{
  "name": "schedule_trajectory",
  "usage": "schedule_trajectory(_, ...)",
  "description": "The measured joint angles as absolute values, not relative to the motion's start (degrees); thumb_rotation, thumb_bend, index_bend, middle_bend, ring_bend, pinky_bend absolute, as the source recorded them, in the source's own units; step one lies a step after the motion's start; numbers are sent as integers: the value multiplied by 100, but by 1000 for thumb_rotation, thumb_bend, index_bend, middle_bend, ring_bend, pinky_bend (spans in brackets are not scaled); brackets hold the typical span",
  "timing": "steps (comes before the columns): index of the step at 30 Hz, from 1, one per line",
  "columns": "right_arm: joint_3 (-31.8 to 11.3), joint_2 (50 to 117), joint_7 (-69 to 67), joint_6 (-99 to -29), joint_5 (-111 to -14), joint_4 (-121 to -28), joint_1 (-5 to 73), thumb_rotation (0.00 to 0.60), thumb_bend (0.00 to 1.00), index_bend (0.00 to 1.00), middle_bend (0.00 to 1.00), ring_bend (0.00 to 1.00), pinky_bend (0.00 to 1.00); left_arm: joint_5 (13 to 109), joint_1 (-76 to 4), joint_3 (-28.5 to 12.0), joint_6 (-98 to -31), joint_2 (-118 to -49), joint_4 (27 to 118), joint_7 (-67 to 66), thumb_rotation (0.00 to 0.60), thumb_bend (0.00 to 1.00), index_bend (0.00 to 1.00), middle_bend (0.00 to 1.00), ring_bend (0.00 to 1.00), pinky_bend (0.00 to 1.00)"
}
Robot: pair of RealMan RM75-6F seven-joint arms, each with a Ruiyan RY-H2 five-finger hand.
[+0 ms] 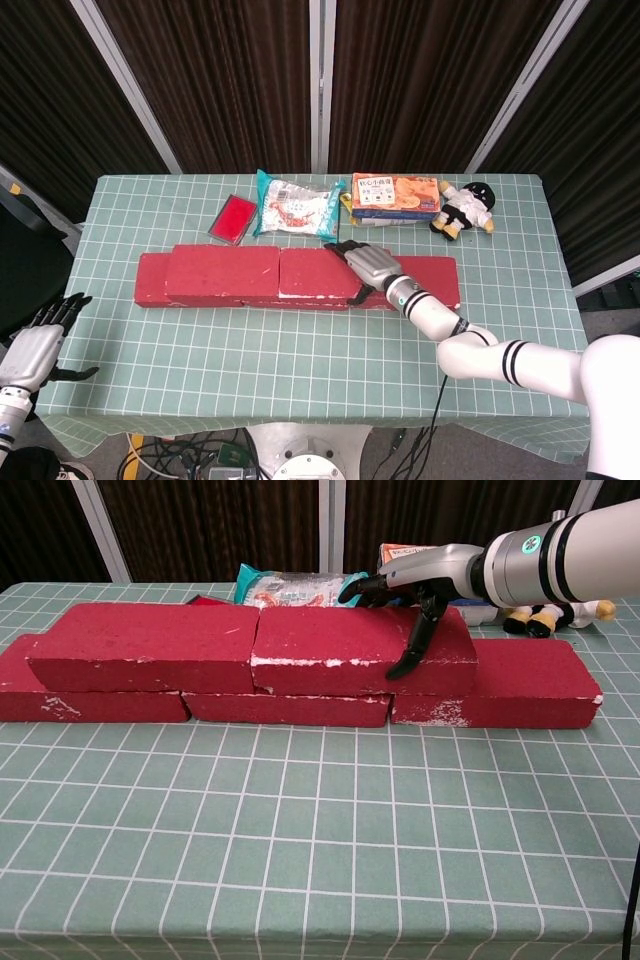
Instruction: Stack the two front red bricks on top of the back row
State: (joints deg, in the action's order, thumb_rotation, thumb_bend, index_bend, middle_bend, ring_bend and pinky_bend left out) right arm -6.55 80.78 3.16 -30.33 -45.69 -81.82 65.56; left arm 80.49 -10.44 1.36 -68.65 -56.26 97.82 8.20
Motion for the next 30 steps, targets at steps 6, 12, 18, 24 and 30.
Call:
schedule_trajectory(6,-650,8095,369,-3031,-4508,-8183,6578,600,156,0,136,46,187,8050,-1034,142,-6868,-5623,9773,851,600,8,0,0,0,0)
schedule_trajectory(12,-640,8127,428,-3066,-4432,-8172,6597,600,155,0,134,46,187,8053,-1028,147,-6865,-5630,9742,884,600,9,0,0,0,0)
schedule_trajectory(18,-654,8135,465,-3142,-4389,-8216,6589,600,155,0,134,46,187,8064,-1034,146,-6855,-5633,9727,914,600,8,0,0,0,0)
schedule_trajectory(24,-676,8122,487,-3181,-4350,-8277,6579,600,155,0,134,46,187,8079,-1034,147,-6859,-5629,9715,942,600,8,0,0,0,0)
schedule_trajectory(30,-661,8144,561,-3196,-4266,-8279,6606,600,155,0,133,46,187,8079,-1032,145,-6859,-5623,9704,976,600,9,0,0,0,0)
